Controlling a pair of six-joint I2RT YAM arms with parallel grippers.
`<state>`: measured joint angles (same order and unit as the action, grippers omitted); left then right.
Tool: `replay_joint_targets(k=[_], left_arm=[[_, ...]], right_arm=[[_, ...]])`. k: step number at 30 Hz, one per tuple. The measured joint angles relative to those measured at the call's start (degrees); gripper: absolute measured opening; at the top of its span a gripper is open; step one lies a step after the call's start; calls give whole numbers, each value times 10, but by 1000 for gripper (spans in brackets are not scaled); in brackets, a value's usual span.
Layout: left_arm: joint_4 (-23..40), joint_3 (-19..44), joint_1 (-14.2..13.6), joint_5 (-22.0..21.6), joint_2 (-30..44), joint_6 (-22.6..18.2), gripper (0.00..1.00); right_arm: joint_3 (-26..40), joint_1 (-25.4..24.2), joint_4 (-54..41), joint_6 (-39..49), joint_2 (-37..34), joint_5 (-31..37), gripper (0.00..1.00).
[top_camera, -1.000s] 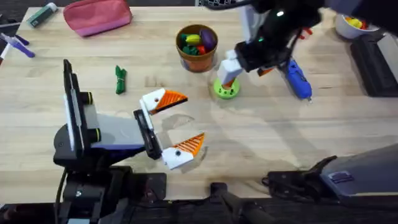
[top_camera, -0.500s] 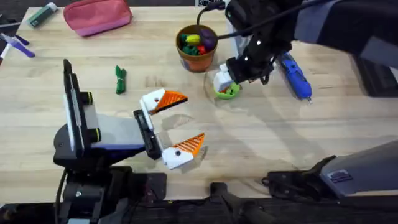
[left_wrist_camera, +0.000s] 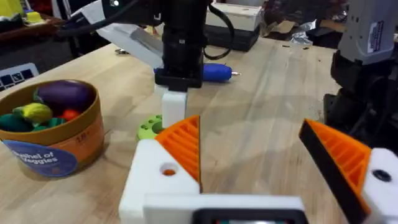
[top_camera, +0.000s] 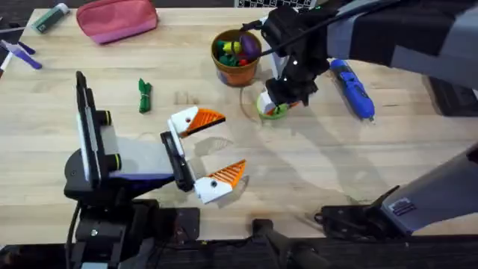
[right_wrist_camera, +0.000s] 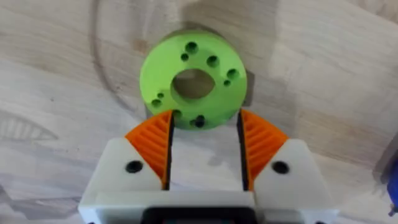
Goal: Pick up the gripper from the table and insert it into the empty holder that is missing its gripper. Then pick up a screw, insert it into the mounting hole, and use the screwdriver to tighten it. Finally, clean up the table by picking up the vegetable and placing it into the bucket.
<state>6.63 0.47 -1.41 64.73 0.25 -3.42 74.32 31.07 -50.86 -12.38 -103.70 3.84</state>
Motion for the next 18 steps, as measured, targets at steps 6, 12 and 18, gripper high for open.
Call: replay_joint_targets(k=[6, 12, 18], left_arm=[[0, 0, 0, 0, 0, 0, 985], [0, 0, 0, 0, 0, 0, 985], [0, 0, 0, 0, 0, 0, 986]], right_arm=[[0, 0, 8, 0, 0, 0, 395], [0, 0, 8, 0, 0, 0, 279], [0, 6, 8, 0, 0, 0, 163]])
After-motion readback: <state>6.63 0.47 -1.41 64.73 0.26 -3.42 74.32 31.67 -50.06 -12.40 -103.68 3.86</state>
